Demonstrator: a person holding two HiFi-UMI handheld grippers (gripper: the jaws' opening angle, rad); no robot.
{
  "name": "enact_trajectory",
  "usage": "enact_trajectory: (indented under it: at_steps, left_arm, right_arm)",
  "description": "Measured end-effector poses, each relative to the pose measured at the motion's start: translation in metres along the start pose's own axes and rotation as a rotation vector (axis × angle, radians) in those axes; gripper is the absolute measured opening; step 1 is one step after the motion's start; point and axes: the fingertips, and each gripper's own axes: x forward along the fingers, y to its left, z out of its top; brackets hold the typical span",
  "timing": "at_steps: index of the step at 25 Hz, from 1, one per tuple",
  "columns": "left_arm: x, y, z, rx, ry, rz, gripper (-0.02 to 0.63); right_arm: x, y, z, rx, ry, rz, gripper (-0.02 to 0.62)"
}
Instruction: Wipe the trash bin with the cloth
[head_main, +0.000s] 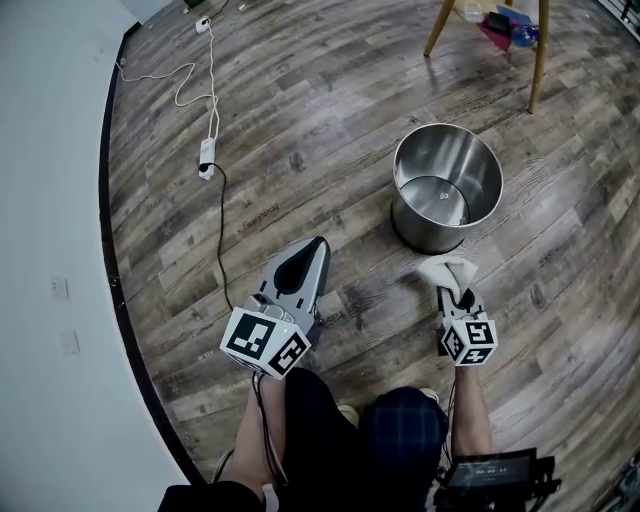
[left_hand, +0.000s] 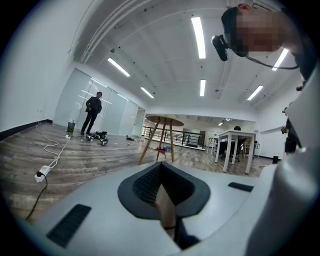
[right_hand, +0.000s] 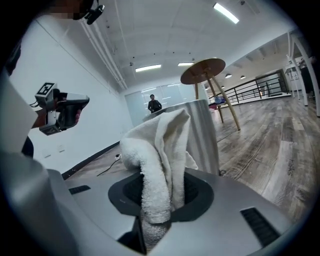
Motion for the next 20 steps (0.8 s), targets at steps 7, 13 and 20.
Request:
enact_trajectory:
  at_steps: [7,13,20]
  left_arm:
    - [-0.004,0.001,0.003,0.032,0.008,0.004,0.0]
    - [-0.008,0.005,0.005,0.03,-0.001,0.019,0.0]
    - [-0.013,0.008,0.006,0.042,0.001,0.033,0.0]
  right_arm:
    - [0.033,0.051,-0.02,-0.023,0.051,0.118,0.094]
    - [0.083,0.07,-0.046,-0.025,0.128,0.147,0.094]
    - [0.115,0.05,-0.06,-0.027,0.183,0.083,0.094]
